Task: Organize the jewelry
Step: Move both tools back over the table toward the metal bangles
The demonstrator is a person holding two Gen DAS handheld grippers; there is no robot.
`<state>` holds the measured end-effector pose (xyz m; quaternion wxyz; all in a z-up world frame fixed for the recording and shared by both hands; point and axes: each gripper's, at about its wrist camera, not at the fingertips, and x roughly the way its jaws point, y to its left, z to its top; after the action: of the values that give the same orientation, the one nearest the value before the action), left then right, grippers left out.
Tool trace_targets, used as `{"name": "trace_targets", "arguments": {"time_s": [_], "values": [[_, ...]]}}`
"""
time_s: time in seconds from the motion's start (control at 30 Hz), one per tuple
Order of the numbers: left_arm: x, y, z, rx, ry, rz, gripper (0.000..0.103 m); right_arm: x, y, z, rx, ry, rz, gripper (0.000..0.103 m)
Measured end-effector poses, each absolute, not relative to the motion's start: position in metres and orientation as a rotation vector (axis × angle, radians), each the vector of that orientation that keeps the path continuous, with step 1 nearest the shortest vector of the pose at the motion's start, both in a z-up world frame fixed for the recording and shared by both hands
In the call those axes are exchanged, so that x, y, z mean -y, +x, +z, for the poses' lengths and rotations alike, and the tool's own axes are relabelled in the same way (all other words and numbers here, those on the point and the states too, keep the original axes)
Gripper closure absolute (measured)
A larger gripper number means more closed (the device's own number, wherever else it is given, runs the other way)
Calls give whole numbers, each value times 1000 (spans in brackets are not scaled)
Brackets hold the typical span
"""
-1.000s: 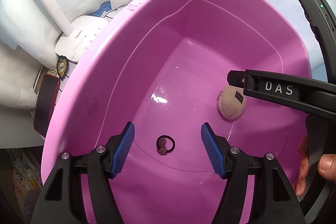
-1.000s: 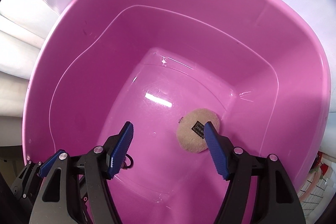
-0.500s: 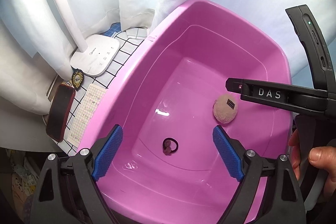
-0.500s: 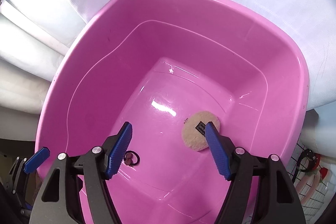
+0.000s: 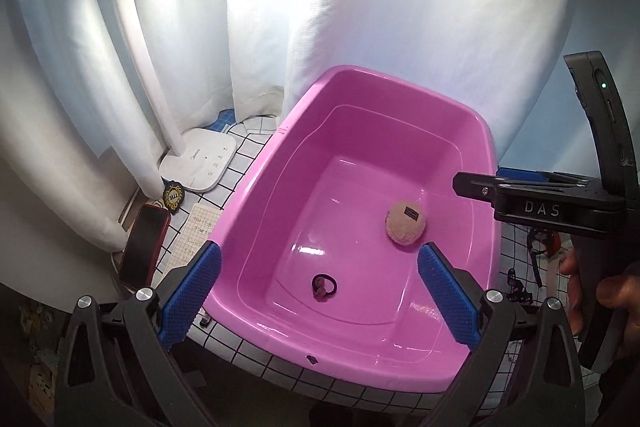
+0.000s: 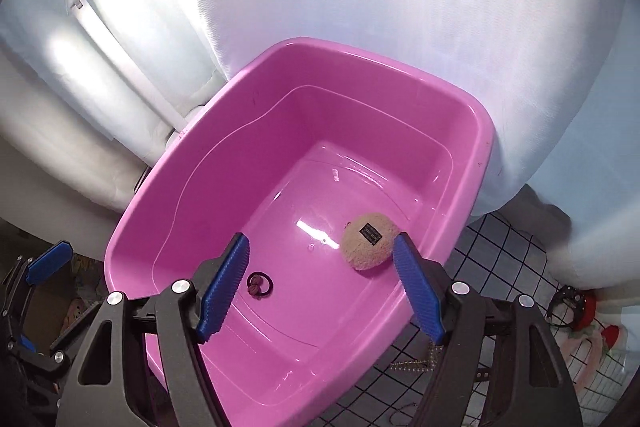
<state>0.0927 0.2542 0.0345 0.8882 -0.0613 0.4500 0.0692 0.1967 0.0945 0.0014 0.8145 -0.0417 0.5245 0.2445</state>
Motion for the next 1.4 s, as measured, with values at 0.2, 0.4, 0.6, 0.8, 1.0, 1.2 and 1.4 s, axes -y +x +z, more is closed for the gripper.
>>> {"name": "trace_targets", "arguments": {"time_s": [0.2,0.4,0.6,0.8,1.0,1.2,1.4], "values": [[-217,65,47,-860,-63,83,6,-8,156,14,-1044,12,469,28],[-163,45,50,-800,-8,-30,6,89,100,2,-995,98,308,27],[-104,25,41,-780,4,-191,6,172,33,-8,-938,174,186,26],[-51,12,17,-805,21,-282,6,225,-23,-19,-875,172,36,22],[-17,4,-22,-871,48,-301,6,257,-69,-57,-920,177,-60,21],[-9,4,-64,-954,10,-263,6,269,-102,-101,-983,198,-90,21],[-7,5,-106,-1036,4,-195,6,273,-111,-135,-1038,203,-87,21]]}}
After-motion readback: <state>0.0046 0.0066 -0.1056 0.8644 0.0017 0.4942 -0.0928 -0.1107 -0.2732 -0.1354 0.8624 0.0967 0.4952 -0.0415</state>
